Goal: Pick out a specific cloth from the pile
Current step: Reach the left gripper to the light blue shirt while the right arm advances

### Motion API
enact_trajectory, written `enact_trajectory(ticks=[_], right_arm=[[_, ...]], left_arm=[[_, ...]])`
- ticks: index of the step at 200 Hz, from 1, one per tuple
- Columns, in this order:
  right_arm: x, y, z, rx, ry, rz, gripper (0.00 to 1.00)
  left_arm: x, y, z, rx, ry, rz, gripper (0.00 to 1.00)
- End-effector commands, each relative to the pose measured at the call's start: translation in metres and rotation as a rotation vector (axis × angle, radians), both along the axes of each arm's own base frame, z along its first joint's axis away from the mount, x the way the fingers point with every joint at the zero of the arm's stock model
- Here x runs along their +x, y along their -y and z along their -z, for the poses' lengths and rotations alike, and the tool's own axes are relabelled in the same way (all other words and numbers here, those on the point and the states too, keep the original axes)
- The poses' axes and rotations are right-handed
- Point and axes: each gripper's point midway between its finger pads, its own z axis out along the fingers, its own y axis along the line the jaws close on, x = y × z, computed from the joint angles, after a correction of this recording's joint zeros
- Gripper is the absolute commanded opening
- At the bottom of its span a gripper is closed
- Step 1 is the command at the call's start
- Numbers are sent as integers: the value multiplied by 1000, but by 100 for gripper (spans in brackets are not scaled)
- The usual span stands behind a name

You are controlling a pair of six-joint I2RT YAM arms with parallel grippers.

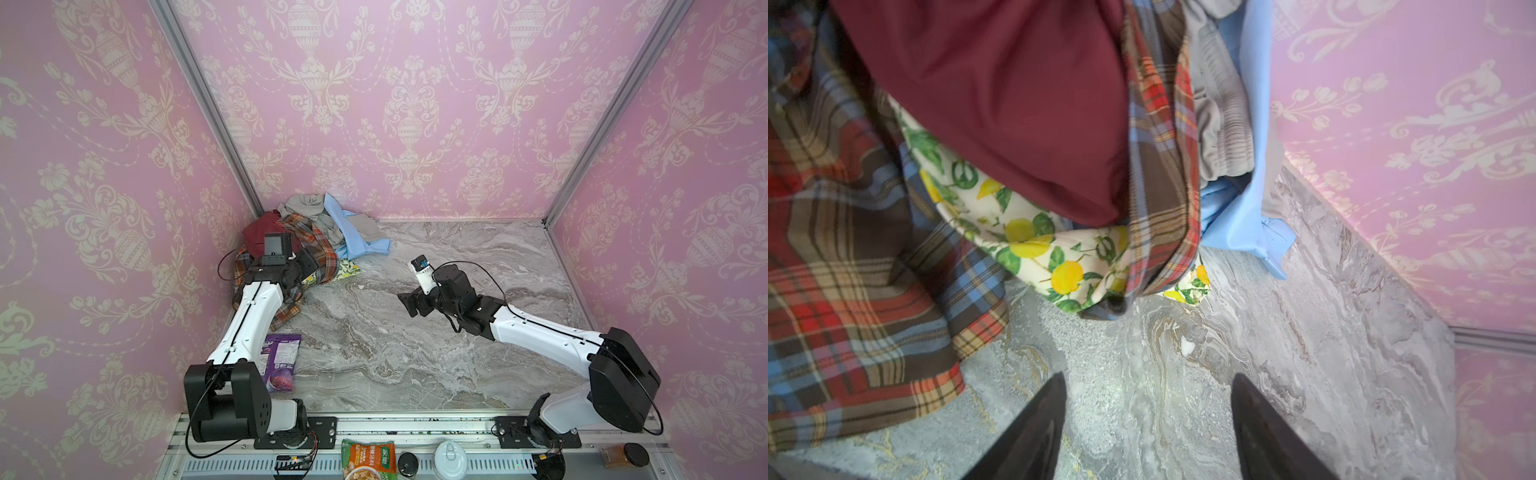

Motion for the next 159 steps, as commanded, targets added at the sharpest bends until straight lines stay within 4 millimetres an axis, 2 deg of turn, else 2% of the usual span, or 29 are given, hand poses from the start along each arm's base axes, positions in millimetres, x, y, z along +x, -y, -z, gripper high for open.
enact_trajectory(ticks=[1, 24, 54, 77, 110, 159], right_arm=[[12, 6, -20, 50, 27, 95, 94], [16, 29, -22, 43, 25, 195, 94], [19, 64, -23, 149, -25, 292, 93], [14, 75, -28, 185, -29, 302, 93], [7, 86, -32, 176, -14, 316, 94], [3, 95, -32, 161, -13, 338, 95]], left_arm=[[11, 26, -8, 294, -32, 150, 67], [31, 60, 9, 400, -69, 239, 67], [63, 85, 41, 552, -126, 313, 69], [88, 92, 67, 593, -159, 338, 72], [122, 96, 90, 657, -179, 364, 78], [156, 101, 120, 658, -203, 390, 80]])
